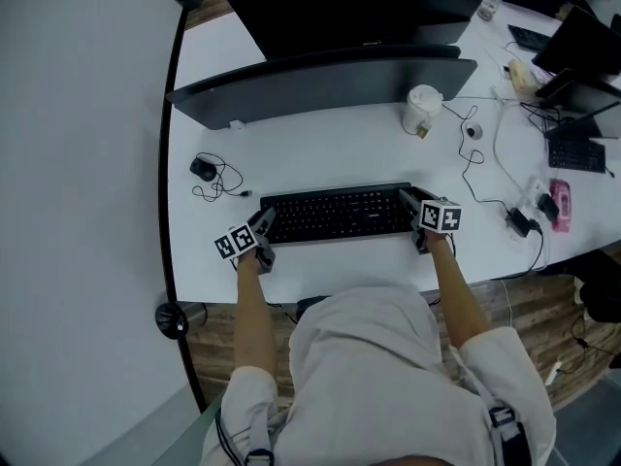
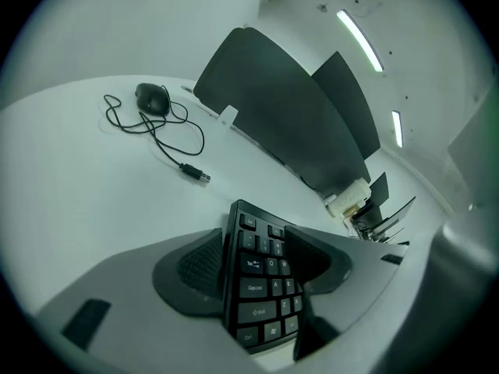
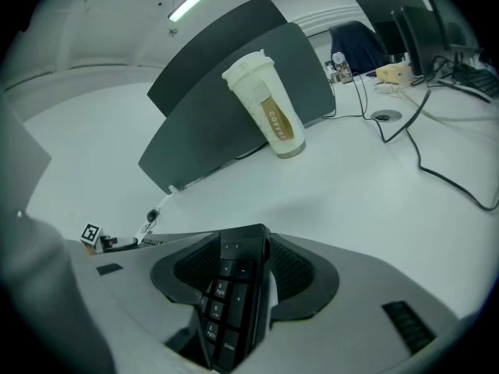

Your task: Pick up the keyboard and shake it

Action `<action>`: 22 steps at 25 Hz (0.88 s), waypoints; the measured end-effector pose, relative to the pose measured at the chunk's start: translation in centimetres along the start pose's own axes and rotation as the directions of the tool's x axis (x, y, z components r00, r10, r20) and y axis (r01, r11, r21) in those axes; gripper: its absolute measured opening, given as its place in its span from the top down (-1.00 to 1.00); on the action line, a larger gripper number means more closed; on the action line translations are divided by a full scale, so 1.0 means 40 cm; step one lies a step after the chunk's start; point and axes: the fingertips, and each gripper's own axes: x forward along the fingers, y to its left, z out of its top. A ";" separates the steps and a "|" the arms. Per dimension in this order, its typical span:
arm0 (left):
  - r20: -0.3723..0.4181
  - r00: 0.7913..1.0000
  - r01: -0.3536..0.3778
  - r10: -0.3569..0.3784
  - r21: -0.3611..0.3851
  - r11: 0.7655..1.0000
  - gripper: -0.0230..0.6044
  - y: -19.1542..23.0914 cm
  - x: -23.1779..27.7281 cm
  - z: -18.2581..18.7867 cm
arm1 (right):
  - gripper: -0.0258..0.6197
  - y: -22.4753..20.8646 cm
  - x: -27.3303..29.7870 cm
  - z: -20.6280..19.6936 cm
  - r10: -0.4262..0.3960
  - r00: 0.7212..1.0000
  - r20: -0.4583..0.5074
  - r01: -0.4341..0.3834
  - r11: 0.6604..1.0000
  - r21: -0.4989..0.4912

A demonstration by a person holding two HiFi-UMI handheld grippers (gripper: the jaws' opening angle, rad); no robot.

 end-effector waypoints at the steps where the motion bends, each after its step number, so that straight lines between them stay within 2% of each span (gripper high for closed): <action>1: 0.006 1.000 0.017 -0.017 -0.018 1.000 0.10 -0.004 -0.003 0.001 | 0.22 -0.006 0.000 -0.001 -0.005 1.000 0.007 0.004 1.000 0.026; 4: 0.025 0.997 0.070 -0.068 -0.086 0.994 0.11 -0.011 -0.017 -0.002 | 0.23 -0.015 0.000 0.003 -0.013 0.999 0.029 0.011 0.997 0.076; 6: 0.041 0.992 0.127 -0.122 -0.161 0.979 0.12 -0.015 -0.027 -0.008 | 0.22 -0.022 -0.002 0.010 -0.025 0.999 0.048 0.020 0.995 0.097; 10: 0.071 0.975 0.221 -0.210 -0.298 0.928 0.14 -0.016 -0.044 -0.028 | 0.23 -0.036 -0.008 0.022 -0.042 0.996 0.076 0.031 0.990 0.137; 12: 0.093 0.963 0.270 -0.253 -0.358 0.894 0.14 -0.018 -0.057 -0.035 | 0.29 -0.040 -0.010 0.028 -0.044 0.996 0.080 0.033 0.991 0.130; 14: 0.127 0.940 0.339 -0.315 -0.425 0.839 0.14 -0.032 -0.073 -0.037 | 0.30 -0.042 -0.010 0.030 -0.039 0.996 0.077 0.029 0.992 0.119; 16: 0.175 0.907 0.419 -0.384 -0.484 0.769 0.14 -0.047 -0.095 -0.033 | 0.30 -0.048 -0.010 0.028 -0.036 0.997 0.072 0.027 0.993 0.115; 17: 0.198 0.889 0.454 -0.413 -0.501 0.737 0.14 -0.052 -0.105 -0.028 | 0.31 -0.051 -0.010 0.029 -0.036 0.997 0.071 0.027 0.993 0.116; 20: 0.254 0.844 0.530 -0.473 -0.528 0.663 0.14 -0.066 -0.130 -0.008 | 0.31 -0.053 -0.010 0.030 -0.041 0.997 0.072 0.032 0.993 0.118; 21: 0.274 0.827 0.555 -0.491 -0.541 0.632 0.14 -0.071 -0.140 -0.001 | 0.32 -0.053 -0.011 0.029 -0.045 0.996 0.071 0.037 0.993 0.114; 22: 0.299 0.804 0.584 -0.513 -0.557 0.591 0.13 -0.078 -0.151 0.005 | 0.32 -0.054 -0.011 0.028 -0.050 0.996 0.070 0.043 0.993 0.108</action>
